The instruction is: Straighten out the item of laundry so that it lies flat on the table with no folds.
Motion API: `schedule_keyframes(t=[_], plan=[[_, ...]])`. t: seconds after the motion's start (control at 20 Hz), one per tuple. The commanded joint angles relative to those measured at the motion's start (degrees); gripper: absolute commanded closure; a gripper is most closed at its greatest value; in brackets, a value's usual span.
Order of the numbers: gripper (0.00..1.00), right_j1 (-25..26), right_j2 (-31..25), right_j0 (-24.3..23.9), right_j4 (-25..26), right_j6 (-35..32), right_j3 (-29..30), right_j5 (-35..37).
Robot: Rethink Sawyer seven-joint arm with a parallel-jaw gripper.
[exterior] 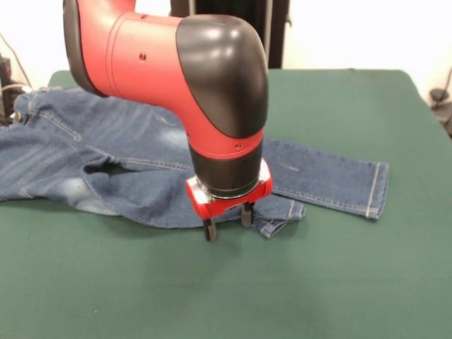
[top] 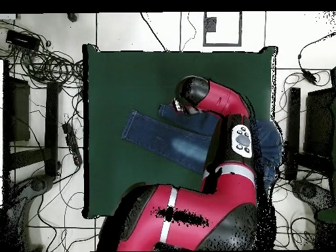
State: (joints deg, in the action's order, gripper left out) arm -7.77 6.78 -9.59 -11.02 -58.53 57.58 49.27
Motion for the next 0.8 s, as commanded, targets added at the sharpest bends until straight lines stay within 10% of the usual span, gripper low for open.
schedule_keyframes(t=[0.05, 0.8], plan=[[0.0, 2.39, -4.8, 1.2, -2.52, -15.12, 2.87, 8.72], [0.0, 2.1, -4.18, 2.76, -3.48, -18.72, 0.28, 15.57]])
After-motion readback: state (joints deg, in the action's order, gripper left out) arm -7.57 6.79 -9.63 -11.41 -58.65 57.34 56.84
